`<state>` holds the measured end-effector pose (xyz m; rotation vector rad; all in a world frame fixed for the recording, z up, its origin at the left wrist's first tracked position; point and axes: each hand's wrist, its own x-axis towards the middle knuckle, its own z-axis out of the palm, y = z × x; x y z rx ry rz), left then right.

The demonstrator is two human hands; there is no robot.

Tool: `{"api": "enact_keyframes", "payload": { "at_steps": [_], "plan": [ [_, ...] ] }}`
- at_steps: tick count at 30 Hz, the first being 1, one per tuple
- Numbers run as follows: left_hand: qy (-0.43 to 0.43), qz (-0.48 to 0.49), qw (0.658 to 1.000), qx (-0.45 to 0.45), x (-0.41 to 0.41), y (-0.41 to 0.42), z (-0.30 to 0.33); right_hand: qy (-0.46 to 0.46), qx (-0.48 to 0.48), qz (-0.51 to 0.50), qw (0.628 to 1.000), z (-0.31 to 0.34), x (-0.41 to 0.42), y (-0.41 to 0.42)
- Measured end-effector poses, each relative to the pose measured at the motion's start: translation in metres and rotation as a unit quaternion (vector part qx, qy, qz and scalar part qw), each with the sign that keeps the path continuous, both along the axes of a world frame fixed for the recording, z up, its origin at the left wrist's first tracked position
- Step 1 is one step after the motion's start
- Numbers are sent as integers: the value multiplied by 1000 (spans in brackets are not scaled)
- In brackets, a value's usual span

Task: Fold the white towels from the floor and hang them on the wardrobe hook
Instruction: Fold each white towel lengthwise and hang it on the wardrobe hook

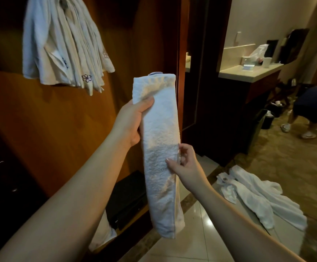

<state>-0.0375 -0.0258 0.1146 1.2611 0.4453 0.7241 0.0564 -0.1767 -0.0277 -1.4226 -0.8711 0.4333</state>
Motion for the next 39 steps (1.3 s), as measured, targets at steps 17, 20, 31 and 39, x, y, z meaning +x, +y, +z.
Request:
{"api": "enact_keyframes", "payload": {
  "at_steps": [17,20,31,39],
  "plan": [
    [16,3,995,99,-8,12,14,-119,-68,-56,989,21,10,-15],
    [-6,-1,998,59,-7,12,13,-122,-64,-59,989,22,13,-16],
    [-44,-85,995,-18,0,9,23,-69,-75,50,994,25,18,-20],
    [-64,-130,988,-50,7,15,21,-35,-222,165,960,33,30,-16]
  ]
}}
